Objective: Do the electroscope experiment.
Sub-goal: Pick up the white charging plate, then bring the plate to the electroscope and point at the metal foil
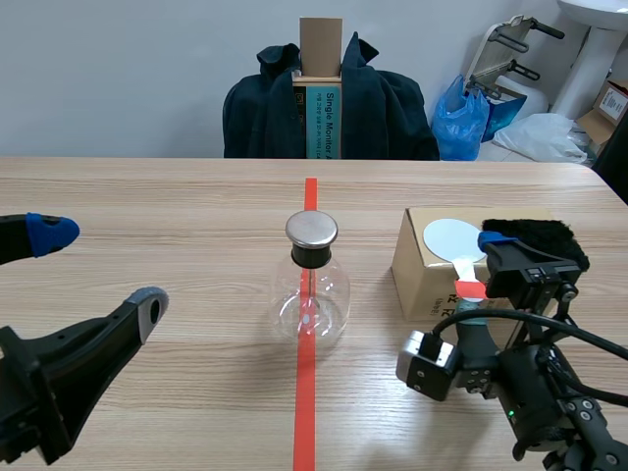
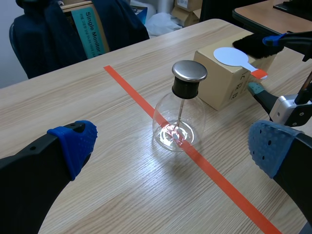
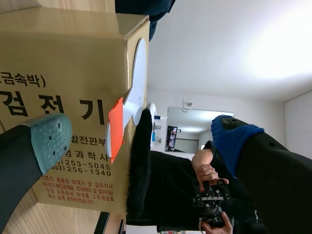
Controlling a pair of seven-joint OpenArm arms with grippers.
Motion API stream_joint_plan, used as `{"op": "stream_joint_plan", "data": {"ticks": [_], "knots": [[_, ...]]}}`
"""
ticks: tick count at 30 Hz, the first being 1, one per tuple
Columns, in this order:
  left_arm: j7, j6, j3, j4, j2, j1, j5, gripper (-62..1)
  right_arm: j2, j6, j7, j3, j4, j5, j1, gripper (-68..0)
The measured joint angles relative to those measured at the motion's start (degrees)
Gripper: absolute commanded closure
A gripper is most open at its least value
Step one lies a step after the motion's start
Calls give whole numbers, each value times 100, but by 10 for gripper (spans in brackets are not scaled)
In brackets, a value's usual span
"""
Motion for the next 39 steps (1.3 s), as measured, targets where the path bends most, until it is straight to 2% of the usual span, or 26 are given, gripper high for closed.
{"op": "stream_joint_plan", "data": {"ticks": [3,9,14,21,24,27,30,33,35,36,39], "knots": [[0,0,0,0,0,0,0,-623,-2,0,4,0,0,0,0,-456],[0,0,0,0,0,0,0,-623,-2,0,26,0,0,0,0,-174],[0,0,0,0,0,0,0,-623,-2,0,44,0,0,0,-2,-5],[0,0,0,0,0,0,0,-623,-2,-9,44,0,0,0,-2,-7],[0,0,0,0,0,0,0,-623,-2,-323,46,0,4,0,-7,-7],[0,0,0,0,0,0,0,-623,20,-280,35,0,79,-2,-4,-7],[4,0,0,0,0,-2,2,-623,240,-258,-186,-2,479,-26,-76,-7],[22,0,0,0,0,0,2,-618,634,-251,-664,0,1143,-20,-79,-7],[24,0,0,0,0,-2,157,-572,929,-260,-1019,4,1740,-17,-79,-7],[37,0,0,0,0,-2,234,-523,1071,-262,-1207,22,2081,-17,-81,-7],[330,-2,0,0,0,-2,308,-314,1368,-267,-1386,328,3034,-22,-201,-7]]}}
